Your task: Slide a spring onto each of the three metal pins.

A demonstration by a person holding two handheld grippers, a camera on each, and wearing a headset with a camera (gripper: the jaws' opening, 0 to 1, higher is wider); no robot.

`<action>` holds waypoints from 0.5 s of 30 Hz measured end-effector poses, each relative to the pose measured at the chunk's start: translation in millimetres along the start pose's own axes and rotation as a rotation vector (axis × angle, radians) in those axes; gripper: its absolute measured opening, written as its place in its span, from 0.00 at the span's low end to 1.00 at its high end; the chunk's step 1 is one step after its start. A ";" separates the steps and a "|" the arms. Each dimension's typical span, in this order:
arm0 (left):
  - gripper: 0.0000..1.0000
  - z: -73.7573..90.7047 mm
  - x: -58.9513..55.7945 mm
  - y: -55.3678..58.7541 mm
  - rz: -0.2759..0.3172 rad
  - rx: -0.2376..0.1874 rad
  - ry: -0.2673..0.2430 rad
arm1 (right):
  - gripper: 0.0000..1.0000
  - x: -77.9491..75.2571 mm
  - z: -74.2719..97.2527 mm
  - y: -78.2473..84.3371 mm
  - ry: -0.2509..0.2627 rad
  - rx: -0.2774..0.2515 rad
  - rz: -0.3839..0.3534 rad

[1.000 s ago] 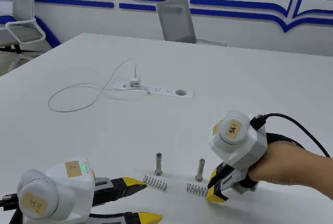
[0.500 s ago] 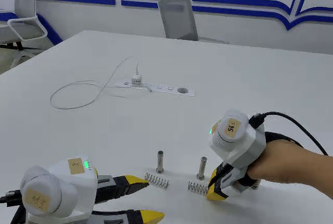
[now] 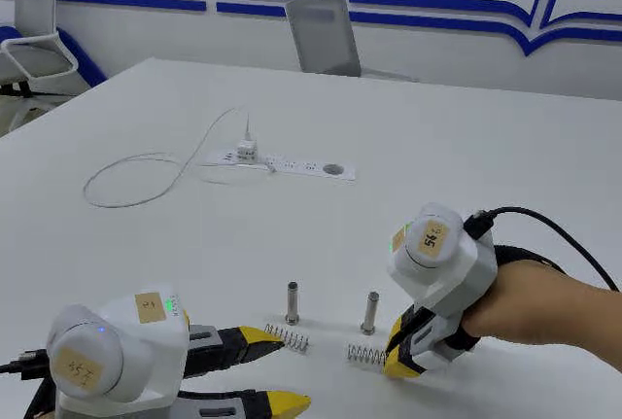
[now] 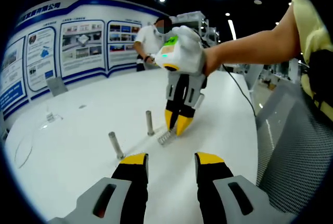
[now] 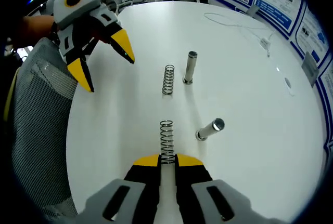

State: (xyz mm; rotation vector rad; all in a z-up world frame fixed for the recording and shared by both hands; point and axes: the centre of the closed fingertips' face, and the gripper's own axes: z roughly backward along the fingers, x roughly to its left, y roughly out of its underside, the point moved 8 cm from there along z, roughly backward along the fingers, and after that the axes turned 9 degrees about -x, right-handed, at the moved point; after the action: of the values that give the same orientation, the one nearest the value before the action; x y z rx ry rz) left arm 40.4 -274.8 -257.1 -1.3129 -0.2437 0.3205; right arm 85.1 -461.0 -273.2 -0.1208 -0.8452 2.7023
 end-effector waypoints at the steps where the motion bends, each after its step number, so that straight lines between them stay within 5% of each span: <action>1: 0.37 -1.2 -0.1 -0.8 -0.004 0.000 0.003 | 0.12 1.5 1.3 0.0 -0.001 -0.002 0.001; 15: 0.35 -19.0 -7.2 -11.2 -0.040 0.002 0.076 | 0.12 30.2 30.3 -8.6 -0.013 -0.033 0.059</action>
State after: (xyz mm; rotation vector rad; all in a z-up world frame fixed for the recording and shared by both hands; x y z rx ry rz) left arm 41.4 -297.1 -250.8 -1.3134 -0.2057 0.2363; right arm 53.6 -461.3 -243.1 -0.1376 -0.9047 2.7470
